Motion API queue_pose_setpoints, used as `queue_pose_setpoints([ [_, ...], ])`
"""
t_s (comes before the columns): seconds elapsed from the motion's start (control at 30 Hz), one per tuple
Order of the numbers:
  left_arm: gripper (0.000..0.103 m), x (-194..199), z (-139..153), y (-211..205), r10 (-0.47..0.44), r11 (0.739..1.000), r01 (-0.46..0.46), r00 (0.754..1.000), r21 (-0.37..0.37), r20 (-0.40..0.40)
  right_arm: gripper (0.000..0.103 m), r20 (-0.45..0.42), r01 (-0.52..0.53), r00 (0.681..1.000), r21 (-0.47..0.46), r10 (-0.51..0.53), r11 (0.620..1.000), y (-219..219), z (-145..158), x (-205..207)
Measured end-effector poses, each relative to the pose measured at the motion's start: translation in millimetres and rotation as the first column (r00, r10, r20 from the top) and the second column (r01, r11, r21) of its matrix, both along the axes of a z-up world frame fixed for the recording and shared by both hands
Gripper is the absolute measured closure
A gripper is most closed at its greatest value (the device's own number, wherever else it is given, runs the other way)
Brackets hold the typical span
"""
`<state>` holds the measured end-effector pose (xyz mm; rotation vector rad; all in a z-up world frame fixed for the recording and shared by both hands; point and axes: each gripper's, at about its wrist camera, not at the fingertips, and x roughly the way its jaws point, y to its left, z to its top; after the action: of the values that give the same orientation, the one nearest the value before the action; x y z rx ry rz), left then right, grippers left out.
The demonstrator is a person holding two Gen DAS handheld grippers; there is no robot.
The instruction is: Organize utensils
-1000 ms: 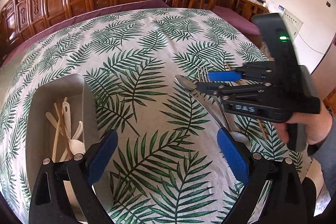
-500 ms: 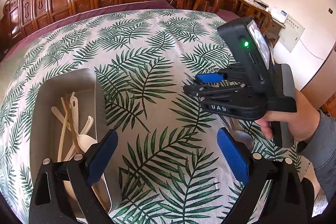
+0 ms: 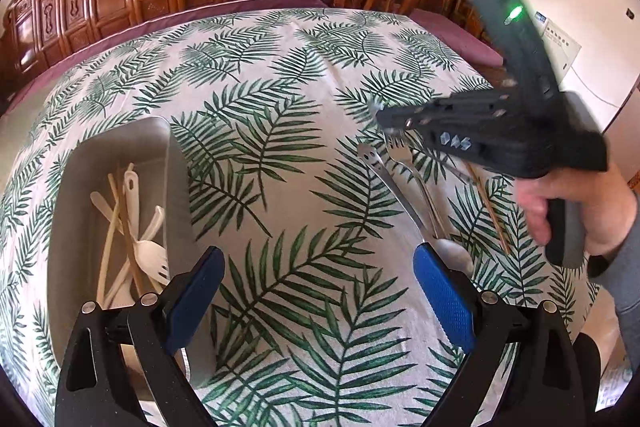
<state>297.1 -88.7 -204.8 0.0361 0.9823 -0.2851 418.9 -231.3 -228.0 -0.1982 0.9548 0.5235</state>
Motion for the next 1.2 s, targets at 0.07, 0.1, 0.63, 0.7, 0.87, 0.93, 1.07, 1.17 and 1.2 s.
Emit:
queue_pose_setpoints([
  [0.07,0.011,-1.3,-1.0,-4.5,-0.004,1.0,0.004,1.0,0.0,-0.003,0.101,0.021,0.008,1.0,0.009,-0.008,1.0,-6.1,13.6,-5.1],
  [0.1,0.011,-2.4,-1.9,-8.3,-0.007,1.0,0.007,1.0,0.0,-0.006,0.101,0.031,0.014,0.999,0.015,-0.015,1.0,-9.8,21.0,-7.7],
  [0.63,0.041,28.9,-33.0,-76.2,-0.008,1.0,0.009,0.993,0.007,-0.116,0.101,0.115,0.101,0.988,0.053,-0.106,0.994,-83.5,74.6,-55.4],
  [0.7,0.045,36.5,-38.7,-80.8,0.003,1.0,-0.001,0.991,0.018,-0.133,0.101,0.11,0.11,0.987,0.061,-0.116,0.992,-90.8,73.2,-58.2],
  [0.87,0.052,46.2,-48.9,-94.4,0.009,0.993,0.006,0.991,0.119,-0.131,0.101,0.102,0.119,0.987,0.066,-0.125,0.991,-98.5,67.8,-63.7],
  [0.93,0.052,45.7,-49.0,-99.0,0.004,0.987,0.015,0.993,0.158,-0.121,0.101,0.1,0.117,0.987,0.063,-0.123,0.991,-99.1,66.0,-64.8],
  [1.07,0.066,44.1,-47.7,-93.8,-0.001,0.988,0.021,0.991,0.152,-0.132,0.101,0.1,0.115,0.988,0.06,-0.121,0.992,-97.2,65.3,-67.5],
  [1.17,0.094,42.1,-47.1,-86.3,-0.014,0.989,0.034,0.99,0.147,-0.137,0.101,0.097,0.118,0.988,0.062,-0.124,0.991,-94.9,66.0,-70.2],
  [1.2,0.094,41.2,-47.2,-81.2,-0.01,0.989,0.03,0.99,0.143,-0.14,0.101,0.097,0.118,0.988,0.062,-0.123,0.991,-93.9,66.4,-71.2],
])
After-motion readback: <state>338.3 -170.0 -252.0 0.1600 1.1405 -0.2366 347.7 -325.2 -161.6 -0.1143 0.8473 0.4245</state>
